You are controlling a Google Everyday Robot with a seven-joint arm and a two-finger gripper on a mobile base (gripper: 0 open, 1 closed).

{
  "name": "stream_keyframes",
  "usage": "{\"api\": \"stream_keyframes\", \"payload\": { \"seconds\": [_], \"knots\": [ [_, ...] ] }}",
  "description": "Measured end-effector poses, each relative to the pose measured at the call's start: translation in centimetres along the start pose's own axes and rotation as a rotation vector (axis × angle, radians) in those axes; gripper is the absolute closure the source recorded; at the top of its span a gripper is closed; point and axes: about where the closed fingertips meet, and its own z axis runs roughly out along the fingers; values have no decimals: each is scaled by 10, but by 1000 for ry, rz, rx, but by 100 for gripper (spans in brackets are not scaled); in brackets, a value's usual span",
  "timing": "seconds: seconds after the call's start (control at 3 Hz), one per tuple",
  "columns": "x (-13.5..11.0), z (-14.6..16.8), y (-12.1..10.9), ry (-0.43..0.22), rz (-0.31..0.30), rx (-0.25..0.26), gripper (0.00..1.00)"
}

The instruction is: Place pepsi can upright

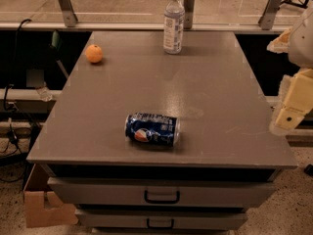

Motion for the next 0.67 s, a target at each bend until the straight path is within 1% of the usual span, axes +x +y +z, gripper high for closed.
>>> {"api": "stream_keyframes", "payload": {
  "seconds": [0.33,0.67],
  "knots": [
    [0,0,0,0,0,0,0],
    [-7,3,2,-34,-7,-10,0]
  ]
}}
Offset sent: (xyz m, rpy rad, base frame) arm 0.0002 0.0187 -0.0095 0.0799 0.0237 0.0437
